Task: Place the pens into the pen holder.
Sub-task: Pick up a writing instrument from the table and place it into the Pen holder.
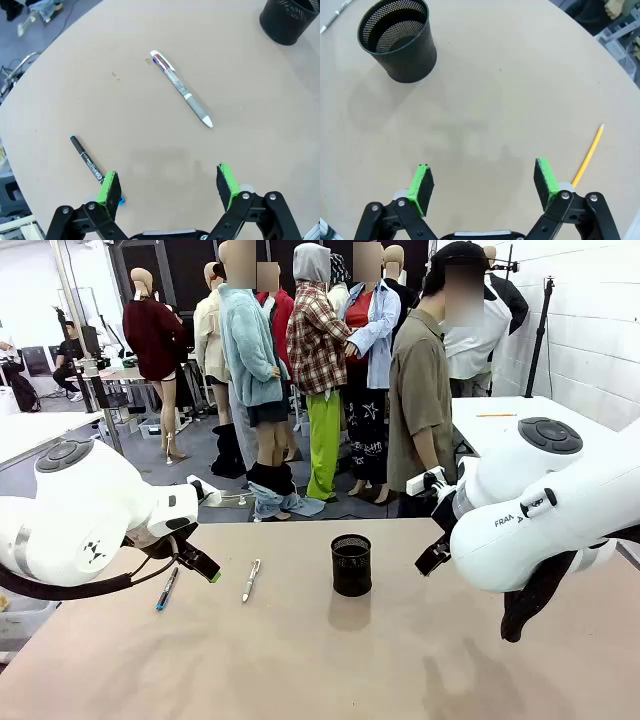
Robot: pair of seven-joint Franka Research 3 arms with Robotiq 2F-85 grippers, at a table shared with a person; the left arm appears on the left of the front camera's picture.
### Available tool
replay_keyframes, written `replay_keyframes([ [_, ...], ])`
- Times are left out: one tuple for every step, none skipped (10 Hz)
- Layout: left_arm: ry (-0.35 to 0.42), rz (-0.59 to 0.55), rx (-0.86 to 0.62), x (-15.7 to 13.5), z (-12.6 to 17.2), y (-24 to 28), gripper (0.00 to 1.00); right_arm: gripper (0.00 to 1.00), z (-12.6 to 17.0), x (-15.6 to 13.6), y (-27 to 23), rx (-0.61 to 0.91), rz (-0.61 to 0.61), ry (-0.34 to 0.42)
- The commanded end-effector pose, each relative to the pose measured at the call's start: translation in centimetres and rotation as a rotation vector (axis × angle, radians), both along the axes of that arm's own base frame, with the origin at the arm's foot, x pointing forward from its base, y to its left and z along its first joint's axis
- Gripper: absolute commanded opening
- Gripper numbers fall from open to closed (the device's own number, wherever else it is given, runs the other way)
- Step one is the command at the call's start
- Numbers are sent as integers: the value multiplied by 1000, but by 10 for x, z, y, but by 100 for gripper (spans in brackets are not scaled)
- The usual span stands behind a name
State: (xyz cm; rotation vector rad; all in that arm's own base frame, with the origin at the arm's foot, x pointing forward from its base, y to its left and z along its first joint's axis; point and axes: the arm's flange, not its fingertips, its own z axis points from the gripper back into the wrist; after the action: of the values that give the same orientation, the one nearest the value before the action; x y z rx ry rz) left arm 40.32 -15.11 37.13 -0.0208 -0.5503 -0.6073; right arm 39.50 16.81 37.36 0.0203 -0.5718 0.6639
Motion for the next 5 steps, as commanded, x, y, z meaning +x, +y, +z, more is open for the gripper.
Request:
replay_keyframes([
  [0,0,0,0,0,0,100,100,0,0,0,0,0,0],
  [0,0,0,0,0,0,100,100,0,0,0,0,0,0],
  [0,0,0,0,0,0,100,100,0,0,0,0,0,0],
  [0,0,0,0,0,0,100,100,0,0,0,0,0,0],
  [0,0,0,0,0,0,100,100,0,0,0,0,0,0],
])
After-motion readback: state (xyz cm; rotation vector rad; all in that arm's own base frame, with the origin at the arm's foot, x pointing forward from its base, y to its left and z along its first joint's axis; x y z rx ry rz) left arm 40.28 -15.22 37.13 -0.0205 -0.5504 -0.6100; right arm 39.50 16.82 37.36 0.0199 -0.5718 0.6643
